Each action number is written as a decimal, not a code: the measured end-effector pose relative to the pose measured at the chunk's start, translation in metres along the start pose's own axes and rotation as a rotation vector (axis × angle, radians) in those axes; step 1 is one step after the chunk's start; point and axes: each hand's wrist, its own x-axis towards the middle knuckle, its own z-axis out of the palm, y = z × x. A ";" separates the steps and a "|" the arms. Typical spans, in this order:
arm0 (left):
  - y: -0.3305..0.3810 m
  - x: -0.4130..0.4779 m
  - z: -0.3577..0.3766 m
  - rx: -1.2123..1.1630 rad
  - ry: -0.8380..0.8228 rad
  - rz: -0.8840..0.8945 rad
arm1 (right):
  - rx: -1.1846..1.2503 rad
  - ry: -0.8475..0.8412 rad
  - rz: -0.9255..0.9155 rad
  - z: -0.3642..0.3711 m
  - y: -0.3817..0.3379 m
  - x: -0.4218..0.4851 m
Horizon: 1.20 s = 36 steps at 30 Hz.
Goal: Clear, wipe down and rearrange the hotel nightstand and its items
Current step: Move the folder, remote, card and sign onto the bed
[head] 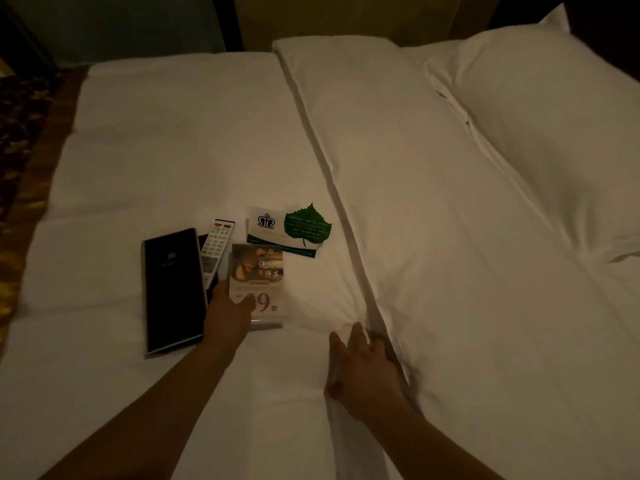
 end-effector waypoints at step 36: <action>0.066 -0.300 0.253 1.025 -0.408 0.949 | 0.408 0.550 0.264 -0.059 0.259 -0.189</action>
